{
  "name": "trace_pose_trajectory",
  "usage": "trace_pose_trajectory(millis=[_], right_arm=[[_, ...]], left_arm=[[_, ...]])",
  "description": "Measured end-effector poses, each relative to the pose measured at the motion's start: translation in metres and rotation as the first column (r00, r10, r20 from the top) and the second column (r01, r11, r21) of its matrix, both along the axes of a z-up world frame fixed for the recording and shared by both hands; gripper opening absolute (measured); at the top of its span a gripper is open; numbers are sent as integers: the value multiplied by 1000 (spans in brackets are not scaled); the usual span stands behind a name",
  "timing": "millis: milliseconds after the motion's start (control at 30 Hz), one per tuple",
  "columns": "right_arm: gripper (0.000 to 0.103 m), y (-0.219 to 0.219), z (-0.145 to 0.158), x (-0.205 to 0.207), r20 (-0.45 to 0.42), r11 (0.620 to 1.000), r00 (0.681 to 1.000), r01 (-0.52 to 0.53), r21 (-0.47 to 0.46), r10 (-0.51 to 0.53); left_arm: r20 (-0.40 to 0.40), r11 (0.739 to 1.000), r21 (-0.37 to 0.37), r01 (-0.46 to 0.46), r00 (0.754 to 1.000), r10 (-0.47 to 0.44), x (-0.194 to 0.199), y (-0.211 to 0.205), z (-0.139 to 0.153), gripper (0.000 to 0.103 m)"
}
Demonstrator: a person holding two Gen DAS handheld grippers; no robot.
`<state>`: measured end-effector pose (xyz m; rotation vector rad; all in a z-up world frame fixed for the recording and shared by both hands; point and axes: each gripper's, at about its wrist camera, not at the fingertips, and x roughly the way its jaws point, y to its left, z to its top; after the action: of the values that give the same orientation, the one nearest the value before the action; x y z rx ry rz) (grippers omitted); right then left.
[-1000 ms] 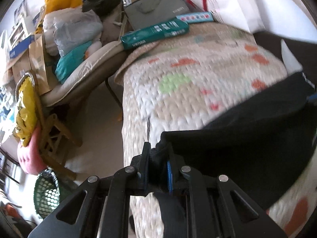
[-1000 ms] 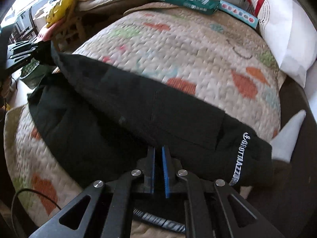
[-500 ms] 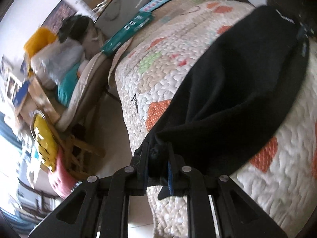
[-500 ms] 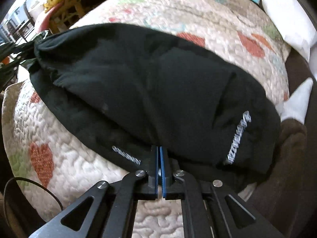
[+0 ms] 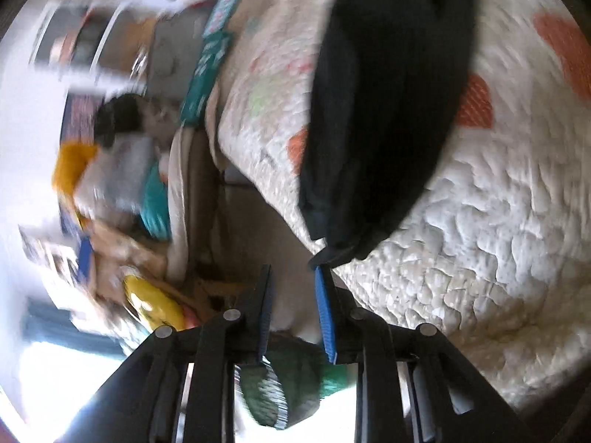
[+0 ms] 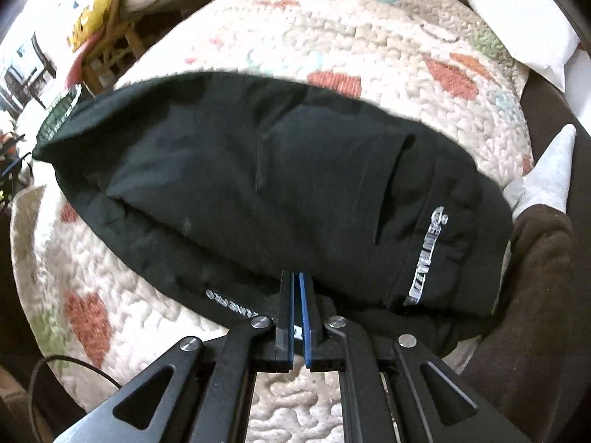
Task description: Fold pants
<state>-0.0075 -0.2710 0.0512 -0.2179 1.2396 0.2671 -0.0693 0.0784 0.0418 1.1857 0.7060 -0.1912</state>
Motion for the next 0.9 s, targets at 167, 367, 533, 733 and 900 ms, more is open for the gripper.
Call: trace_pose_trajectory(millis=[167, 367, 533, 733, 900], right_arm=[[9, -3, 14, 13, 38, 995, 998, 53, 89, -56], [65, 24, 15, 27, 70, 991, 995, 57, 119, -66], [45, 50, -7, 35, 39, 994, 997, 56, 93, -60], [32, 60, -29, 13, -69, 1000, 997, 16, 6, -15], [30, 47, -28, -12, -157, 1000, 988, -12, -8, 11]], left_arm=[[-46, 914, -371, -164, 986, 158, 32, 5, 56, 33], [-139, 777, -582, -241, 971, 197, 77, -58, 53, 41], [-351, 653, -635, -412, 907, 230, 111, -99, 7, 41], [-458, 605, -635, -479, 865, 204, 99, -87, -24, 41], [-481, 596, -654, -466, 864, 147, 87, -74, -21, 41]])
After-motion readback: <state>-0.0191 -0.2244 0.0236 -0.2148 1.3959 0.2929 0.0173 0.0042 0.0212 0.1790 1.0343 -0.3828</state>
